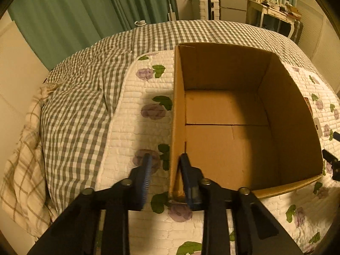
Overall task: Organize rigid objects
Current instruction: 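Rest the left gripper on the box wall while the right gripper grasps the blue earbud case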
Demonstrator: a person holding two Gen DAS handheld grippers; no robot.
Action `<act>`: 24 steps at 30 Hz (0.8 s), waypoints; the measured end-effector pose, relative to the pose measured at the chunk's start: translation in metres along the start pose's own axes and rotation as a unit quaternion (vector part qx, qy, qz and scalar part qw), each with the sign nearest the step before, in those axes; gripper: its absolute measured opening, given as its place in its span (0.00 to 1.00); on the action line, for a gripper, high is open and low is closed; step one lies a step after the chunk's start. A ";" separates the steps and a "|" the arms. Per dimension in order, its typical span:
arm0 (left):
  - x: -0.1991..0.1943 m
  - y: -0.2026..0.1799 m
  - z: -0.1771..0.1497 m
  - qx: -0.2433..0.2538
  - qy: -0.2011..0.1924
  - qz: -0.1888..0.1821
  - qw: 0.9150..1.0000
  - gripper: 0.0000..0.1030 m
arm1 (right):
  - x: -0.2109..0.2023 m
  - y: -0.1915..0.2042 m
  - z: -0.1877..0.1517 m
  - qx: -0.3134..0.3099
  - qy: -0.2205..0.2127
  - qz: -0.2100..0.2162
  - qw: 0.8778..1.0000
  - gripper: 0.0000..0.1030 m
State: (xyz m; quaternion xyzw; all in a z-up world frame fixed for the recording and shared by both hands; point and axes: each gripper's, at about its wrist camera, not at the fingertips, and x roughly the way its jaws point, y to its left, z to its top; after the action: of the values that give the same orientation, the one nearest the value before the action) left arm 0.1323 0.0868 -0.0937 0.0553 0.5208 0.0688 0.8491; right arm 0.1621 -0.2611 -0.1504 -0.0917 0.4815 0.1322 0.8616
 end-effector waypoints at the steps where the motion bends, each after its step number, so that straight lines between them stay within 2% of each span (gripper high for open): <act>1: 0.000 -0.001 0.000 0.001 0.001 -0.002 1.000 0.13 | 0.002 0.003 -0.002 -0.004 0.007 0.003 1.000 1.00; 4: -0.004 -0.008 0.000 0.013 -0.001 0.002 1.000 0.10 | 0.005 0.009 -0.005 -0.014 0.015 -0.002 1.000 0.98; 15: -0.007 -0.008 -0.001 0.013 0.005 -0.002 1.000 0.09 | 0.022 0.008 -0.005 -0.007 0.051 0.019 0.998 0.64; 19: -0.007 -0.008 -0.002 0.015 0.004 -0.001 1.000 0.09 | 0.031 0.012 -0.005 -0.011 0.065 0.021 0.998 0.62; 24: -0.007 -0.008 -0.002 0.015 0.004 -0.002 1.000 0.09 | 0.039 0.016 -0.005 -0.018 0.074 0.032 0.997 0.48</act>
State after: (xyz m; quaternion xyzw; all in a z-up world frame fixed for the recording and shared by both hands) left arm 0.1280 0.0772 -0.0895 0.0669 0.5249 0.0599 0.8464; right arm 0.1722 -0.2415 -0.1865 -0.1012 0.5445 0.1612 0.8169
